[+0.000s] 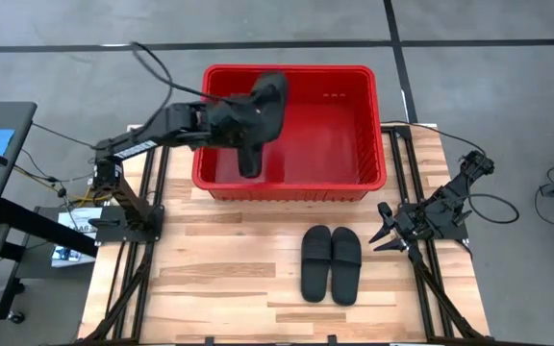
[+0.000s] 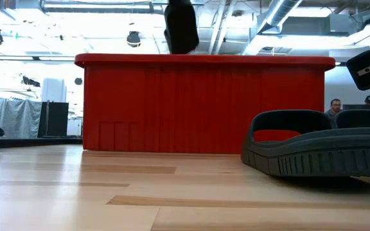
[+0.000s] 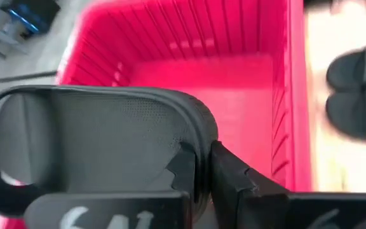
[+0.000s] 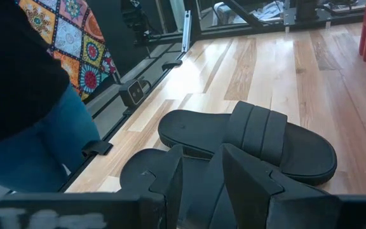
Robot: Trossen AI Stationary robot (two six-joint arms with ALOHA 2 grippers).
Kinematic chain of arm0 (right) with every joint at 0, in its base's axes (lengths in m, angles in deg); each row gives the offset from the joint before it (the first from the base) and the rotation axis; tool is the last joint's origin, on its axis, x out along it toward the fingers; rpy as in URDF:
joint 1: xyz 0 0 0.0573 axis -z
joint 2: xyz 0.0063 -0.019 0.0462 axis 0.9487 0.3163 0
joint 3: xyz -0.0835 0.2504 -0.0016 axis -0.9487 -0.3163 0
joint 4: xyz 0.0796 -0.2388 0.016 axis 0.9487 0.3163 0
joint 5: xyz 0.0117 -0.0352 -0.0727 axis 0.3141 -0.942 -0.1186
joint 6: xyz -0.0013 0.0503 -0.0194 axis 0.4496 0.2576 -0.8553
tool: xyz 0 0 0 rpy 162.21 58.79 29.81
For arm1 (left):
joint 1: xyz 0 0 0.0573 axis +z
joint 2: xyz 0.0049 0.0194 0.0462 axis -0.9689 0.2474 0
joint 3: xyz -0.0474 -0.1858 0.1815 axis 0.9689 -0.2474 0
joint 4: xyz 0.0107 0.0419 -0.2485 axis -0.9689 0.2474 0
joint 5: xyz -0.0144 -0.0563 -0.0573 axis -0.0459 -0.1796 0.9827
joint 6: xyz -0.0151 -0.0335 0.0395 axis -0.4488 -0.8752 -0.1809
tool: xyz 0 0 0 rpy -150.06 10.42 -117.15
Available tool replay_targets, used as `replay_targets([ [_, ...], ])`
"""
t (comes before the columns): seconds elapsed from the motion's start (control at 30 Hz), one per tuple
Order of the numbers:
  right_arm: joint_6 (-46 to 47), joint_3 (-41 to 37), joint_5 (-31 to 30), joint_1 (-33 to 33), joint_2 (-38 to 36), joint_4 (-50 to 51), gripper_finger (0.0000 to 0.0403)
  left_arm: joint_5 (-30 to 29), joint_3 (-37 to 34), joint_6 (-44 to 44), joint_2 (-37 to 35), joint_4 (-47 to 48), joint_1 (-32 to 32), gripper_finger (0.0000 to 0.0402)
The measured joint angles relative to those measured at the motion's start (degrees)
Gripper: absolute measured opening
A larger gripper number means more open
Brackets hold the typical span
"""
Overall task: Pick and place slides into bin
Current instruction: Put the black slide into the red container
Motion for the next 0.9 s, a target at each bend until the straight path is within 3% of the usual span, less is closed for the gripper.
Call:
replay_targets([
  [0.6, 0.0, 0.0, 0.0, 0.0, -0.01, 0.01, 0.0103, 3.82, -24.19, 4.85, 0.07, -17.23, 8.42, 0.0009],
  [0.73, 0.0, 0.0, 0.0, 0.0, -0.01, 0.01, 0.0103, -1.28, -29.12, 6.75, 0.5, -23.5, 9.07, 0.0009],
  [0.9, 0.0, 0.0, 0.0, 0.0, -0.01, 0.01, 0.0103, -2.84, -34.9, 7.66, 0.61, -29.83, 9.62, 0.0008],
])
